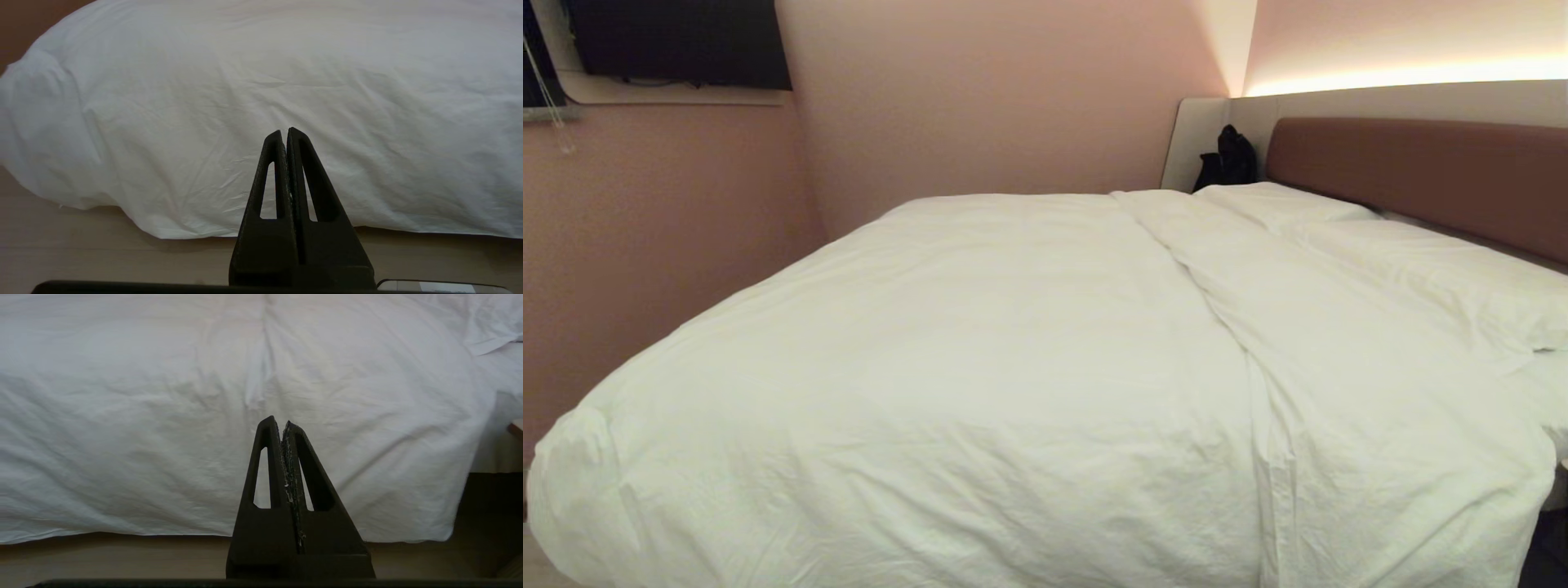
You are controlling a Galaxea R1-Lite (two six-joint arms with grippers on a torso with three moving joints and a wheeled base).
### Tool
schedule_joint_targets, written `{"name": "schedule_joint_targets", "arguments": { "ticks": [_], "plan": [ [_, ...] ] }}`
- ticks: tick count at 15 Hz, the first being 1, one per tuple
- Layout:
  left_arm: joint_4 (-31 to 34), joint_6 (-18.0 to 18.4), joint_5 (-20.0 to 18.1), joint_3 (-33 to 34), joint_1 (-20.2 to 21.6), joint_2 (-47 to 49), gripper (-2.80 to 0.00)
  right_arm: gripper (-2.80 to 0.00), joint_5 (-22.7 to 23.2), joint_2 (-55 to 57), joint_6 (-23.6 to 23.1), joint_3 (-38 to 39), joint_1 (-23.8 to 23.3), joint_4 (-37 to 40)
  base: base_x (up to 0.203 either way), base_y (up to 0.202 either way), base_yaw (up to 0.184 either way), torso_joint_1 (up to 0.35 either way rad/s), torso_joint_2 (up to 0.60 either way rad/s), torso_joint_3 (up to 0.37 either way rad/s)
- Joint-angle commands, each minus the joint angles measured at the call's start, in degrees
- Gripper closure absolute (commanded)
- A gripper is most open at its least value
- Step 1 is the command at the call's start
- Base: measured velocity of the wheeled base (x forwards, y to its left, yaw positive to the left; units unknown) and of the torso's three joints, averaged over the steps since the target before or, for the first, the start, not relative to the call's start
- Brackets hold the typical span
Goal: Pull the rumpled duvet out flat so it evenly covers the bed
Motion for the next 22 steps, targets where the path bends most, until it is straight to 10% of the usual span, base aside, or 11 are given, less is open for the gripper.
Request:
{"name": "schedule_joint_targets", "arguments": {
  "ticks": [1,22],
  "plan": [
    [0.0,0.0,-0.1,0.0,0.0,0.0,0.0,0.0,0.0,0.0,0.0,0.0,0.0,0.0,0.0,0.194,-0.001,0.002,0.0,0.0],
    [0.0,0.1,0.0,0.0,0.0,0.0,0.0,0.0,0.0,0.0,0.0,0.0,0.0,0.0,0.0,0.196,0.0,0.002,0.0,0.001]
  ]
}}
